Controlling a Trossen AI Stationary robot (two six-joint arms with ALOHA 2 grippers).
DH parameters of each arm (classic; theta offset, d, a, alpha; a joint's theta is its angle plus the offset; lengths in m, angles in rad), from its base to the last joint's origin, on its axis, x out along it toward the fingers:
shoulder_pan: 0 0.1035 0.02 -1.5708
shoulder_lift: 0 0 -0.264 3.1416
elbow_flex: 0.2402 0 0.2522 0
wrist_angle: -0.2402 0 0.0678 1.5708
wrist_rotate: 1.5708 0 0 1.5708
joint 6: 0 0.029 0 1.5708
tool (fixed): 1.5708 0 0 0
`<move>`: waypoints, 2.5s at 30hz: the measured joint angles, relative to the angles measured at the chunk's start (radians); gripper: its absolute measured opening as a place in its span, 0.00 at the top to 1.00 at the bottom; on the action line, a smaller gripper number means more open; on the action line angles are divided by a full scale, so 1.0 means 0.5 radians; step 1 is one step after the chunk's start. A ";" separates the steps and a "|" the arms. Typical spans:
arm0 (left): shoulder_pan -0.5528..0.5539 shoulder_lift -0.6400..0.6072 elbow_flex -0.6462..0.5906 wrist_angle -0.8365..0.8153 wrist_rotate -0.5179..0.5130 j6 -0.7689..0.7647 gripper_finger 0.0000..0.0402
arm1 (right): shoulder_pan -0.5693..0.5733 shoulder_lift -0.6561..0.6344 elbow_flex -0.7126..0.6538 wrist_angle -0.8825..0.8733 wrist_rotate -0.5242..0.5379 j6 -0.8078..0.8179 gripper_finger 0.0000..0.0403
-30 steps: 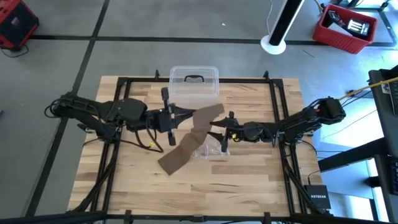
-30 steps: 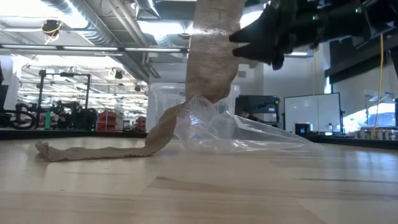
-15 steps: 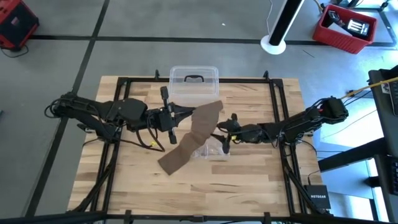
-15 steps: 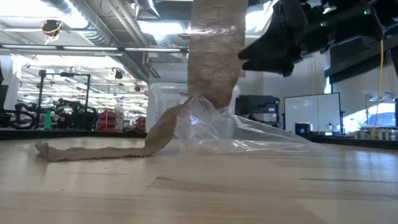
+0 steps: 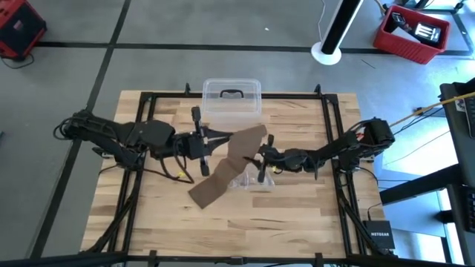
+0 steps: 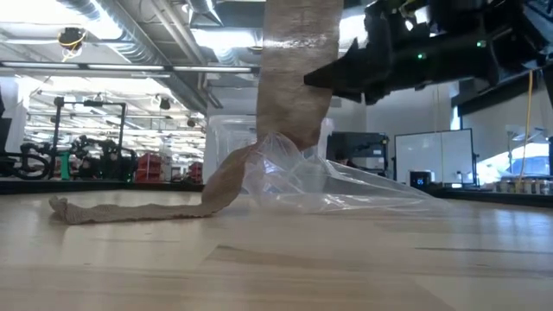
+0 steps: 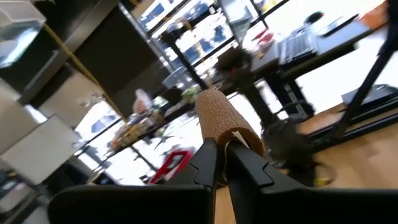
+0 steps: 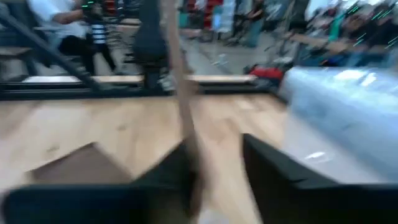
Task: Roll bandage
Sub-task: Roll the brown bandage
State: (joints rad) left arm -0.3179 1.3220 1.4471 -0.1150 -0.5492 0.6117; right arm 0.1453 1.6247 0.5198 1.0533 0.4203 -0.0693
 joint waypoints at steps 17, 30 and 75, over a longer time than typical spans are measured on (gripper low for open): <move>-0.233 0.096 0.000 -0.496 0.521 -0.537 0.99 | -0.499 -0.662 0.387 -0.699 -0.252 -0.679 0.99; -0.150 0.292 -0.078 -0.773 0.451 -1.031 0.99 | -0.527 -0.910 1.072 -1.477 -0.347 -0.766 0.99; 0.509 -0.549 -0.499 -0.588 -0.510 -1.142 0.98 | 0.529 -0.490 1.656 -3.049 0.039 0.046 0.61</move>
State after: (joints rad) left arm -0.0635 1.0477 1.1976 -0.4088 -0.8043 0.0407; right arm 0.4099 1.3798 1.3476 -0.4709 0.4398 -0.0463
